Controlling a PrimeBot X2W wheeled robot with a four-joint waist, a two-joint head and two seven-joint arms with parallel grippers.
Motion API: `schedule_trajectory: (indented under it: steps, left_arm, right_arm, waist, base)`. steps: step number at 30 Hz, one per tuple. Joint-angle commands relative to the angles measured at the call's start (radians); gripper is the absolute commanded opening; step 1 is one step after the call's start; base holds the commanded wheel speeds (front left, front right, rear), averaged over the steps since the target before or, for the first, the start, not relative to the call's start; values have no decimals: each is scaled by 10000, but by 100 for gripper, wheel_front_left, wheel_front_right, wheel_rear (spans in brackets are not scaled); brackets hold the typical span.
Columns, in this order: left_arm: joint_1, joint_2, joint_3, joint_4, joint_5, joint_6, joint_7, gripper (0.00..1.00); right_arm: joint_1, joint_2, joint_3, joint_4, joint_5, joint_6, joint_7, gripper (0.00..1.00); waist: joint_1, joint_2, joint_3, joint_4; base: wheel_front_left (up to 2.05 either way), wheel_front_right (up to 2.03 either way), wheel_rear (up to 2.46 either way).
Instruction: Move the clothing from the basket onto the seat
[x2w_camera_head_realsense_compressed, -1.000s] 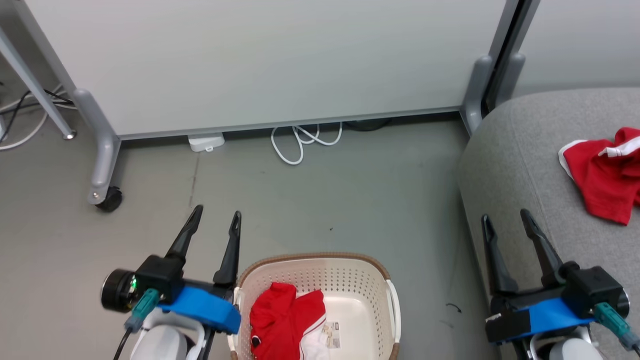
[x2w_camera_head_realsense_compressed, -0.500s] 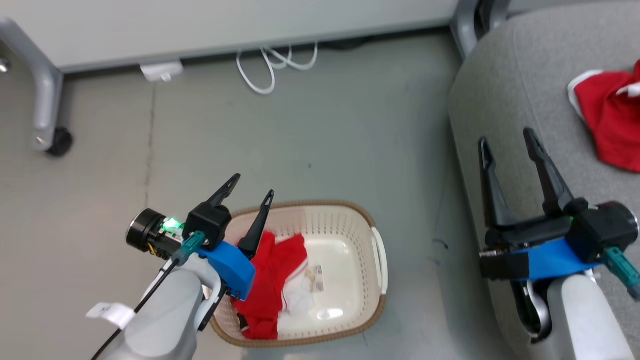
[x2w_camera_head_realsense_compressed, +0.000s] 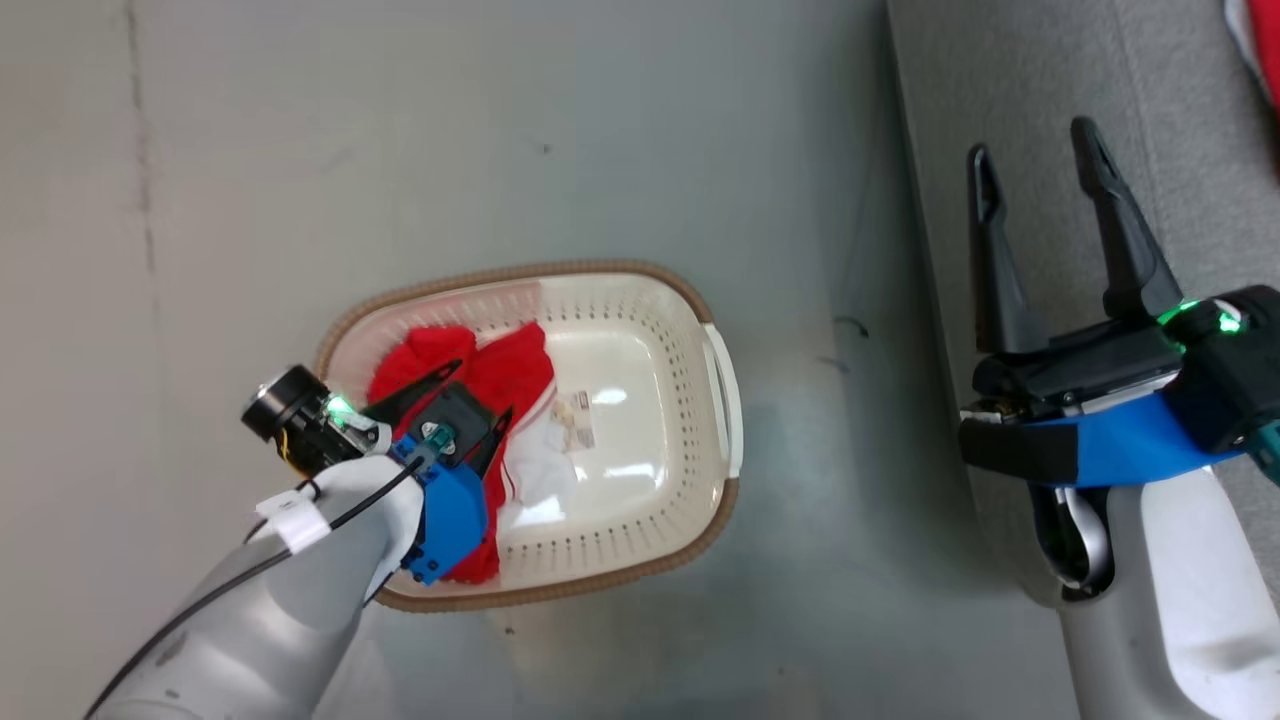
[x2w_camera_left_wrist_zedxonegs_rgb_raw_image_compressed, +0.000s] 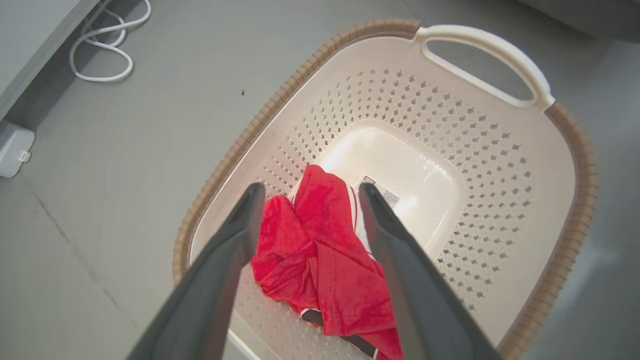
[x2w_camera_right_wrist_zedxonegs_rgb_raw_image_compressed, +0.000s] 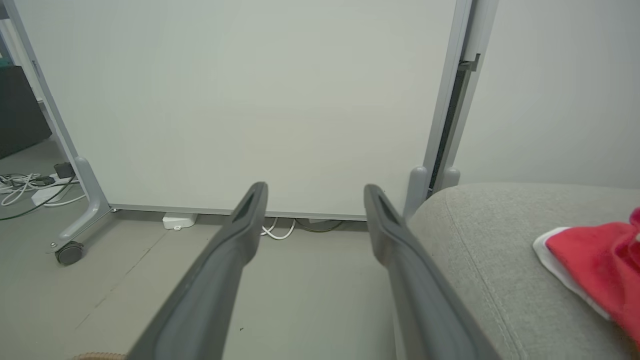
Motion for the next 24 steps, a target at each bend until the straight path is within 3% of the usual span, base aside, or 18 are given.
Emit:
schedule_trajectory:
  steps: [1,10,14,24]
  left_arm:
    - [-283,28,-167,118,-105,-7,65,100]
    - [-1545,101,-2393,1169,-318,-7,1341,100]
    - [-1964,144,-2739,1444,-59,-7,1824,100]
    - [-2502,249,-2890,1937,1783,-7,3088,100]
  right_arm:
    - [-195,5,16,-77,75,5,-4,100]
    - [-669,5,100,-514,151,5,-4,100]
    - [-809,5,129,-731,161,5,-4,100]
    - [-884,5,40,-1150,-278,5,-3,100]
  waist:
    - [-3,0,651,-251]
    - [-3,0,2052,-522]
    - [-3,0,2557,-640]
    - [-3,0,3376,-835]
  base:
    - [0,0,0]
    - [0,0,0]
    - [0,0,0]
    - [0,0,0]
